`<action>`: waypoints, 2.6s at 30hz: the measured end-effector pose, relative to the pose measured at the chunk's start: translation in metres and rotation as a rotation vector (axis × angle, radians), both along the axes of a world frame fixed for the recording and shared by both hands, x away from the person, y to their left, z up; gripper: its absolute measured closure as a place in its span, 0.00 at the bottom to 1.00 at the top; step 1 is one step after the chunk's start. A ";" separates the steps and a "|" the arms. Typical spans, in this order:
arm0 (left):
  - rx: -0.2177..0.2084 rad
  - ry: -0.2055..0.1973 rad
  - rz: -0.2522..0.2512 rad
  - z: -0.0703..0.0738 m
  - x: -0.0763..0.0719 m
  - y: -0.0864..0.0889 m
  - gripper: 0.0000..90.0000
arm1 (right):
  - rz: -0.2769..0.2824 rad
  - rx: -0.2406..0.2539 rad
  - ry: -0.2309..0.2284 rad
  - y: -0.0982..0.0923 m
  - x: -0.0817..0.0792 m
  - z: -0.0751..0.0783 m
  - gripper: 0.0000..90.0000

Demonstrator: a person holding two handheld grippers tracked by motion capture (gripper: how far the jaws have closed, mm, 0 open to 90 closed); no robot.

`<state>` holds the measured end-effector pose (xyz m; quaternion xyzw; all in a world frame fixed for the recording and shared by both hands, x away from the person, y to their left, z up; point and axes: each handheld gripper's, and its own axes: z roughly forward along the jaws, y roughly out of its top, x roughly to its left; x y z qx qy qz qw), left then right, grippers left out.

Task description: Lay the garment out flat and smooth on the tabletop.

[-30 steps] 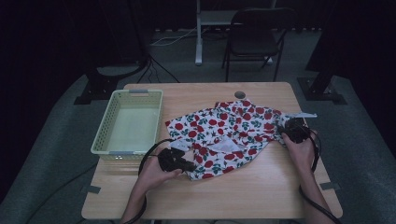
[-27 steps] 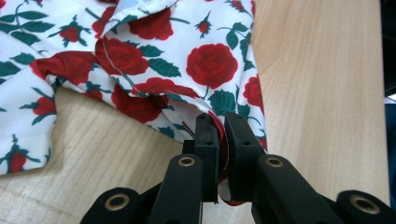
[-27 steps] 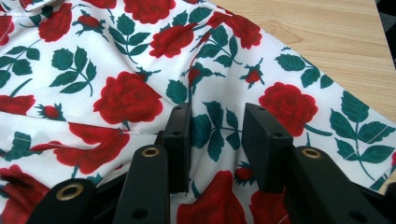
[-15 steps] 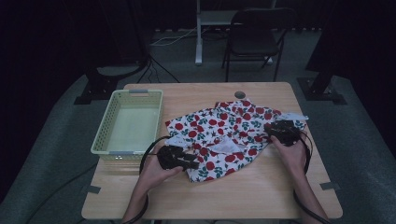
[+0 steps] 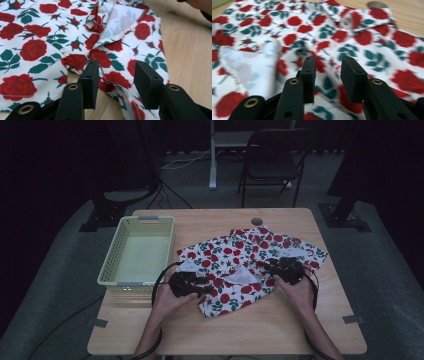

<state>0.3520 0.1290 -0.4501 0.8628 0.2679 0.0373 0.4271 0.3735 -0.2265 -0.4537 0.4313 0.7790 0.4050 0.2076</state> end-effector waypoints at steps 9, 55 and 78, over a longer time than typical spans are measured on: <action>-0.030 0.004 0.068 -0.007 0.014 -0.006 0.61 | 0.079 -0.019 0.018 0.029 0.001 -0.005 0.71; 0.070 0.033 0.145 -0.024 0.048 -0.030 0.64 | 0.074 -0.097 -0.039 -0.037 -0.075 0.037 1.00; 0.115 -0.011 0.197 -0.023 0.053 -0.027 0.66 | 0.002 -0.080 -0.022 -0.100 -0.133 0.040 1.00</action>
